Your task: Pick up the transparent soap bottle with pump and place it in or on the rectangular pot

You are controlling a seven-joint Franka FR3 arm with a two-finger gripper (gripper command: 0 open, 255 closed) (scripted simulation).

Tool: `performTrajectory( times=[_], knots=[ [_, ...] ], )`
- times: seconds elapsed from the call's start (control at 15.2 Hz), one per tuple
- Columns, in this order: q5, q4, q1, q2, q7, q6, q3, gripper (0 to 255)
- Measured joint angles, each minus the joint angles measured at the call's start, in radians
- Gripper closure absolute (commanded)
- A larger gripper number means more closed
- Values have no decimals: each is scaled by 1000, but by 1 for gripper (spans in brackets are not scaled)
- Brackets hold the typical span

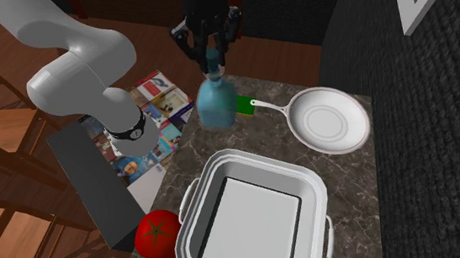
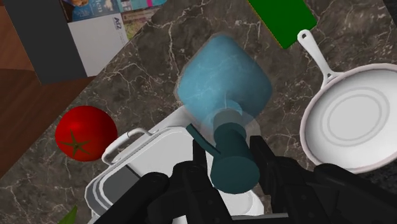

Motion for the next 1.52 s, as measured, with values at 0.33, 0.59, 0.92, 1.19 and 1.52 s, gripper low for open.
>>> performTrajectory(
  times=[0.33,0.59,0.92,1.19,1.52],
  knots=[
    [-13,76,-8,17,0,-59,-11,255],
    [-23,140,-15,32,-3,-108,-22,255],
    [-36,228,-25,62,-3,-166,-31,255],
    [-65,293,-47,117,-33,-179,-56,255],
    [-126,428,-93,257,-102,-177,-106,255]
  ],
)
